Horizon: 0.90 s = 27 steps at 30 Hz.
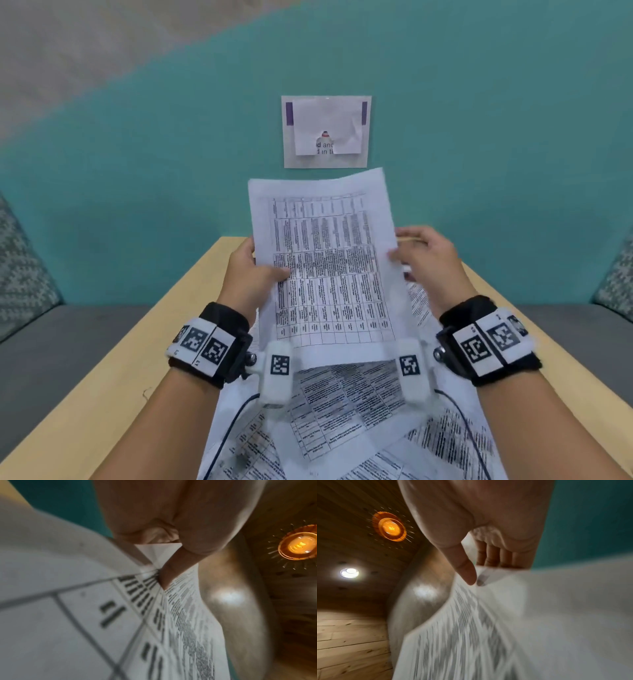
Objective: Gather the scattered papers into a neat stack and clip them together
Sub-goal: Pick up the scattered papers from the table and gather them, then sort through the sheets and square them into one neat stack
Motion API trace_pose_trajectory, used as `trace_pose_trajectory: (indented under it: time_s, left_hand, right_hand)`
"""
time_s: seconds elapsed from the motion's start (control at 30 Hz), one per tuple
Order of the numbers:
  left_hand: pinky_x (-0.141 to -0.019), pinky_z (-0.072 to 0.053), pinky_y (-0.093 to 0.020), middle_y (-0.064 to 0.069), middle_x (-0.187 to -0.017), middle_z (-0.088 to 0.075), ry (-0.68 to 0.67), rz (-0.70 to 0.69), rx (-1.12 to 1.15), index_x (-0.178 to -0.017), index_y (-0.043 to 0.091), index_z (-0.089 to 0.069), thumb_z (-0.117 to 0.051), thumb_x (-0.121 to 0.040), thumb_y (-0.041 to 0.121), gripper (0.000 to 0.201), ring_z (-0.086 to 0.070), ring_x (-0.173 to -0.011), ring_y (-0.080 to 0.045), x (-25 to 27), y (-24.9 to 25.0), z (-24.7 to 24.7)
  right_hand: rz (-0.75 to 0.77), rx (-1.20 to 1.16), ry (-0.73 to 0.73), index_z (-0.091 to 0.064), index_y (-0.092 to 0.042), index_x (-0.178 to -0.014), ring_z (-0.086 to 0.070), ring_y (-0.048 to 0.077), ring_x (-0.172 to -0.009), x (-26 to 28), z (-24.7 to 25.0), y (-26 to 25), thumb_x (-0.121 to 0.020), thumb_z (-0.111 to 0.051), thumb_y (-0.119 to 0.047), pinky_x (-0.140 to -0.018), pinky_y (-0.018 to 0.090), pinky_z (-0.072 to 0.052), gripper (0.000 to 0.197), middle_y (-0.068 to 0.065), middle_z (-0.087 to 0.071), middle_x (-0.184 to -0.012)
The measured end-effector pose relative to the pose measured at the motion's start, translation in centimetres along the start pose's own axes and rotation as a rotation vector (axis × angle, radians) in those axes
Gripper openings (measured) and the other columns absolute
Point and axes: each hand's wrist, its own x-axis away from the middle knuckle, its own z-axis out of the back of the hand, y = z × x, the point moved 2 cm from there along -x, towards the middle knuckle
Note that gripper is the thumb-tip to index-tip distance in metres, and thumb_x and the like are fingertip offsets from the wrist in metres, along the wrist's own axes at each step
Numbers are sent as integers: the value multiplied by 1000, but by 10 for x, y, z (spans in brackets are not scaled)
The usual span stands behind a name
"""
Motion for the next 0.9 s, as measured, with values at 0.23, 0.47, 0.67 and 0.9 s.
trace_pose_trajectory:
  time_s: [0.23,0.47,0.67,0.9]
  left_hand:
    - [-112,-42,-46,1,-126,-75,-22,311,87,-128,14,-66,-58,-85,-22,57,-63,-125,-27,39,-46,37]
    - [-92,-51,-41,-3,-115,-67,-58,449,214,-121,8,-61,-53,-88,-24,46,-61,-107,-24,66,-65,24]
    - [-66,-46,-30,1,-100,-69,-78,463,188,-119,9,-63,-49,-90,-26,47,-62,-89,-16,67,-82,17]
    - [-105,-50,-49,-6,-115,-72,-77,457,175,-116,14,-67,-52,-87,-25,51,-65,-108,-28,59,-98,19]
  right_hand:
    - [28,-19,85,-66,-20,-97,-64,17,-71,18,31,-34,-87,-63,-11,-60,30,-49,14,5,-72,-90]
    - [-510,292,18,-65,-15,-115,-62,21,-82,-12,60,30,-94,-59,-26,-79,36,-50,24,6,-70,-110]
    - [-623,948,-63,-35,0,-152,-40,32,-141,-26,83,48,-102,-55,-18,-111,39,-36,57,18,-36,-158]
    - [-696,1195,-234,-35,-17,-155,-27,27,-151,-64,96,111,-85,-62,-66,-121,43,-21,89,6,-28,-164]
